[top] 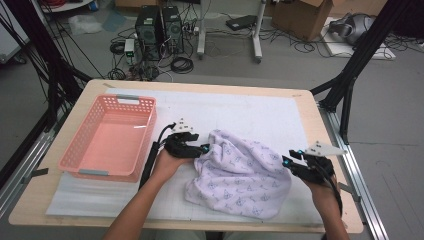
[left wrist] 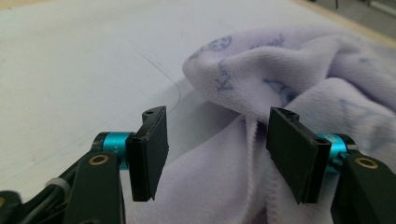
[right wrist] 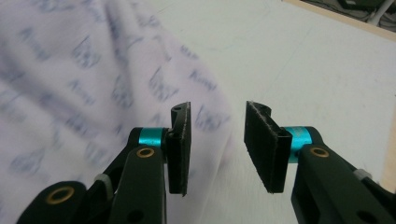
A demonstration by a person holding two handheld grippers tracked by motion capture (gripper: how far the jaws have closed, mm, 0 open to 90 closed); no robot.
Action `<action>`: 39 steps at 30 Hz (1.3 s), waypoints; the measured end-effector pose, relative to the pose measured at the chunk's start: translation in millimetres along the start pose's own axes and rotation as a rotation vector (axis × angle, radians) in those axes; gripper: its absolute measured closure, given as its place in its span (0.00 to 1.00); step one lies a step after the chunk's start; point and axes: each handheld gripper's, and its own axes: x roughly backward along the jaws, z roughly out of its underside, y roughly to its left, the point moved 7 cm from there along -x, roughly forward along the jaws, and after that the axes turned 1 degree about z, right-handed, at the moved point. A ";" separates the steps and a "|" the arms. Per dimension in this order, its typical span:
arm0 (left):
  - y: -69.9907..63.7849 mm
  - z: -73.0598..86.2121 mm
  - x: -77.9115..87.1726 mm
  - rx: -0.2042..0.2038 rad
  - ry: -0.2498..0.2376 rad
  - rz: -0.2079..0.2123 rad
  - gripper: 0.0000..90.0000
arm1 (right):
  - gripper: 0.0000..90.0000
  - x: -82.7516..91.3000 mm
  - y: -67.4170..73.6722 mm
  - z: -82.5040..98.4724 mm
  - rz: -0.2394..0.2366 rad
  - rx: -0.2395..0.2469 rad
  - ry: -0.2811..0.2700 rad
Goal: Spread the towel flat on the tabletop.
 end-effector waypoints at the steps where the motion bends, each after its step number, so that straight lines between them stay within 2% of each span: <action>1: -0.1 0.7 -3.1 -0.004 0.006 0.002 0.43 | 0.66 -10.3 -2.3 -4.1 0.001 -0.008 0.014; 2: -0.1 1.8 -5.9 0.001 0.010 0.003 0.43 | 0.63 -21.3 -4.4 -8.0 0.004 -0.013 0.021; 3: -0.2 3.5 -8.3 0.010 0.017 0.010 0.44 | 0.57 -32.9 -5.8 -11.3 -0.012 -0.034 0.032; 5: -1.1 7.9 -12.2 0.002 0.040 0.043 0.54 | 0.50 -54.6 -5.7 -17.3 -0.063 -0.076 0.020; 7: -2.1 10.7 -15.1 -0.016 0.053 0.058 0.65 | 0.44 -76.5 -2.9 -18.3 -0.098 -0.075 0.070; 9: -3.4 11.4 -16.0 -0.043 0.054 0.064 0.79 | 0.44 -95.6 2.3 -16.3 -0.138 -0.069 0.128; 10: -3.6 11.6 -16.4 -0.059 0.056 0.058 0.88 | 0.48 -102.6 5.8 -14.4 -0.154 -0.072 0.155; 12: -2.3 10.0 -15.5 -0.082 0.048 0.032 0.94 | 0.64 -112.2 13.8 -9.5 -0.192 -0.055 0.204; 13: -1.1 8.4 -14.1 -0.082 0.038 0.016 0.95 | 0.83 -112.8 15.3 -10.8 -0.184 -0.034 0.193; 14: 1.0 6.1 -12.1 -0.087 0.024 -0.001 0.96 | 0.88 -111.4 17.7 -12.9 -0.219 -0.025 0.178; 15: 3.6 3.0 -9.5 -0.084 0.003 -0.019 0.97 | 0.91 -105.3 17.9 -18.1 -0.206 0.007 0.150; 16: 7.1 -0.7 -5.7 -0.085 -0.021 -0.042 0.97 | 0.91 -105.3 17.9 -18.1 -0.206 0.007 0.150; 17: 10.0 -5.3 -1.6 -0.068 -0.057 -0.054 0.97 | 0.91 -100.4 16.1 -21.7 -0.199 0.011 0.123; 18: 13.8 -9.5 3.1 -0.058 -0.064 -0.068 0.97 | 0.91 -94.4 13.9 -25.8 -0.189 0.003 0.091; 20: 17.7 -19.5 13.2 -0.060 -0.112 -0.090 0.97 | 0.91 -80.1 9.6 -33.1 -0.171 -0.007 0.029; 22: 18.7 -25.9 22.5 -0.051 -0.161 -0.097 0.97 | 0.91 -65.5 9.1 -38.1 -0.176 -0.009 -0.020; 25: 16.5 -21.9 28.7 -0.065 -0.146 -0.077 0.97 | 0.91 -45.5 20.1 -39.7 -0.215 0.031 -0.074; 28: 12.8 -12.3 32.2 -0.068 -0.113 -0.051 0.97 | 0.91 -32.6 38.2 -29.5 -0.261 0.101 -0.064; 29: 10.1 -9.0 33.3 -0.074 -0.116 -0.045 0.96 | 0.91 -29.7 43.4 -24.4 -0.269 0.122 -0.052; 33: 2.8 8.0 35.3 -0.075 -0.081 -0.025 0.92 | 0.91 -23.9 61.4 -2.4 -0.333 0.155 -0.003; 34: 3.6 11.8 35.6 -0.079 -0.068 -0.034 0.89 | 0.91 -23.5 65.6 3.0 -0.350 0.158 0.009; 37: 10.0 15.7 36.8 -0.030 -0.052 -0.058 0.72 | 0.91 -21.7 79.5 16.2 -0.423 0.176 0.035; 39: 12.9 11.0 39.6 -0.010 -0.086 -0.079 0.63 | 0.91 -20.4 89.4 23.4 -0.464 0.199 0.066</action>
